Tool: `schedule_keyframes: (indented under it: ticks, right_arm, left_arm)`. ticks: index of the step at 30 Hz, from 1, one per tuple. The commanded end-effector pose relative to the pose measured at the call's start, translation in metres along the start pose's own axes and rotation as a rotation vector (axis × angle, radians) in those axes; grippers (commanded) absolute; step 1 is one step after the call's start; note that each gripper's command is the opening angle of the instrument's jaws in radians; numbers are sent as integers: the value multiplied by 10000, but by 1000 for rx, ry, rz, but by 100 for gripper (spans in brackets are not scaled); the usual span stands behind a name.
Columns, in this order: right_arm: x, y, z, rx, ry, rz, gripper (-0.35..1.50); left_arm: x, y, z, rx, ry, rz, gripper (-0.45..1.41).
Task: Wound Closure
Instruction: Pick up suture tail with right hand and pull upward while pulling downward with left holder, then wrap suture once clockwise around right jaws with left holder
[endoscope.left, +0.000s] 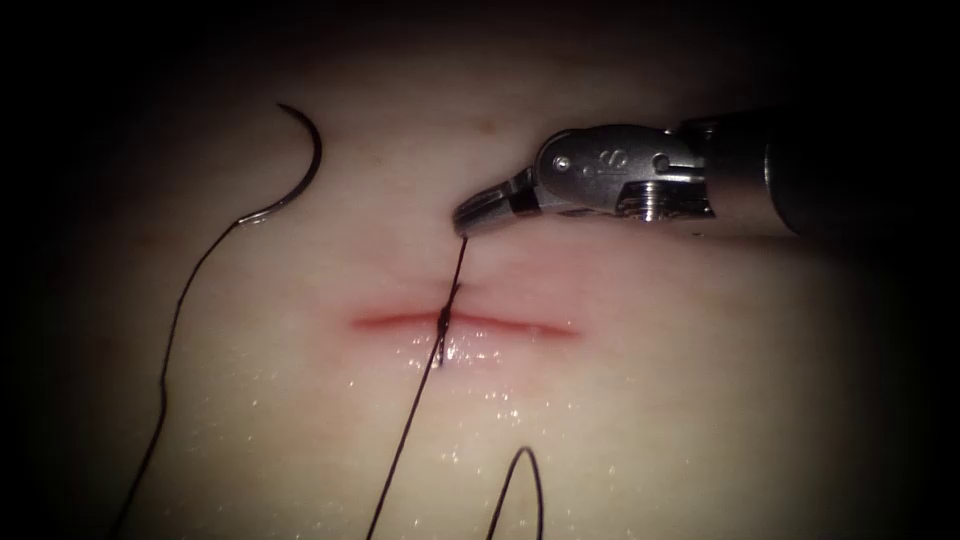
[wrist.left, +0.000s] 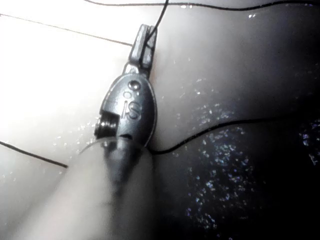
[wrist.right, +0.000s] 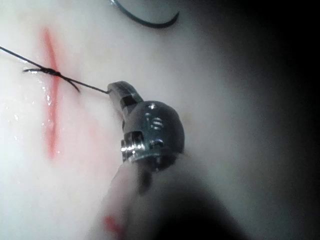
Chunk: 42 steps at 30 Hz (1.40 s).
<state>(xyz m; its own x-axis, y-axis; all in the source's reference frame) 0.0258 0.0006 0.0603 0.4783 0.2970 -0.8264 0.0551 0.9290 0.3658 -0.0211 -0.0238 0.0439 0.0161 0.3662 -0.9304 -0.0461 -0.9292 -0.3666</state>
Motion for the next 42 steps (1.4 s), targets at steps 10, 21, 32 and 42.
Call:
schedule_keyframes:
  ticks: [10,21,32,42]
  right_arm:
    - [-1,0,11,-10,-7,-21,-35]
    - [14,-20,-3,-181,210,57,98]
    - [48,-72,-3,-154,310,87,79]
    - [64,-69,21,-129,338,26,-35]
  left_arm:
    - [8,-1,8,-22,10,-16,-45]
    - [64,-64,32,3,13,79,-45]
    - [138,-185,31,41,-54,317,-45]
    - [103,-237,32,-12,-98,341,-45]
